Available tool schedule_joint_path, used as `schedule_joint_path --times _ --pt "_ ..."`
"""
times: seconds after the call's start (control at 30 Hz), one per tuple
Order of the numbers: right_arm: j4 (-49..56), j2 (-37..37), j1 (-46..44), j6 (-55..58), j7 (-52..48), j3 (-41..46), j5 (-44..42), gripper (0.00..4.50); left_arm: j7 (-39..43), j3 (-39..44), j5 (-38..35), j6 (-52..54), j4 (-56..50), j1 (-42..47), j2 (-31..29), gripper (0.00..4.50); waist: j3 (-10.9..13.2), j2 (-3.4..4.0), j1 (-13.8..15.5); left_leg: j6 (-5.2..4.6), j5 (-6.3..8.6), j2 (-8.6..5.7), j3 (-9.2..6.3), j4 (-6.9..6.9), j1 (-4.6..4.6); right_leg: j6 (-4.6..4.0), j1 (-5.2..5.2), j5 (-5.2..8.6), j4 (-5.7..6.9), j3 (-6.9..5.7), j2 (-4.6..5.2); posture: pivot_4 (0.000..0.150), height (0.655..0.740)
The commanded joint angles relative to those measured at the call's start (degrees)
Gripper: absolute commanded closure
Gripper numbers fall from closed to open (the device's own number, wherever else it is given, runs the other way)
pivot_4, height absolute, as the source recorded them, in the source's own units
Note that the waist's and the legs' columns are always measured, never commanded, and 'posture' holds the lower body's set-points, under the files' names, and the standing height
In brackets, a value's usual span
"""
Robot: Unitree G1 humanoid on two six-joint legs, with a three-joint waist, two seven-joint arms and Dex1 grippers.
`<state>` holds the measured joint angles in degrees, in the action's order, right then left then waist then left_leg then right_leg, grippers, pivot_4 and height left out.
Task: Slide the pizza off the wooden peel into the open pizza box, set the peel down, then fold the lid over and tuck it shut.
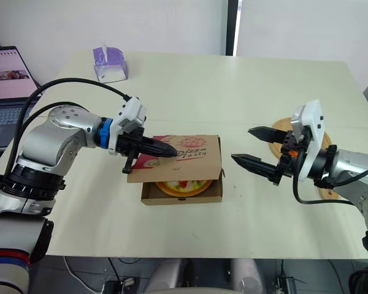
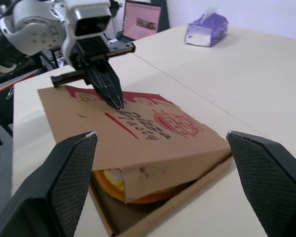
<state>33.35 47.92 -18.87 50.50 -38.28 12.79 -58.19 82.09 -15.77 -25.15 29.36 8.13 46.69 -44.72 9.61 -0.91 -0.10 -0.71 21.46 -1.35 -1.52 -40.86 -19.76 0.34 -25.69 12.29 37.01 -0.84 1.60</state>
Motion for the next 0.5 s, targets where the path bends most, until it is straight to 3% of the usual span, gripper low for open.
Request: schedule_joint_path --times 0.03,0.27,0.5 --pt "2.33 0.29 -3.15 -1.50 -2.48 -4.76 2.29 0.00 0.61 1.24 0.79 -0.73 -1.28 -0.49 0.37 4.47 0.00 0.00 -0.02 0.01 0.00 0.00 0.00 0.00 -0.01 0.00 -0.02 0.00 0.01 0.00 0.00 0.150 0.7251" --pt "1.65 -2.00 -8.40 -5.22 -4.84 -17.95 13.86 0.00 0.37 1.80 1.81 -1.10 -1.99 -1.37 1.19 4.47 0.00 0.00 0.00 0.08 -0.04 -0.01 0.01 -0.04 -0.10 0.00 -0.12 0.00 0.06 0.00 0.01 0.150 0.7251" --pt "0.80 -0.26 -7.42 -10.94 -10.27 -23.60 23.45 0.00 0.03 2.17 1.61 -0.86 -2.70 -1.88 1.49 4.47 0.00 0.00 0.09 0.06 -0.03 -0.02 0.00 -0.05 -0.11 0.00 -0.13 0.00 0.04 -0.01 0.03 0.150 0.7251"
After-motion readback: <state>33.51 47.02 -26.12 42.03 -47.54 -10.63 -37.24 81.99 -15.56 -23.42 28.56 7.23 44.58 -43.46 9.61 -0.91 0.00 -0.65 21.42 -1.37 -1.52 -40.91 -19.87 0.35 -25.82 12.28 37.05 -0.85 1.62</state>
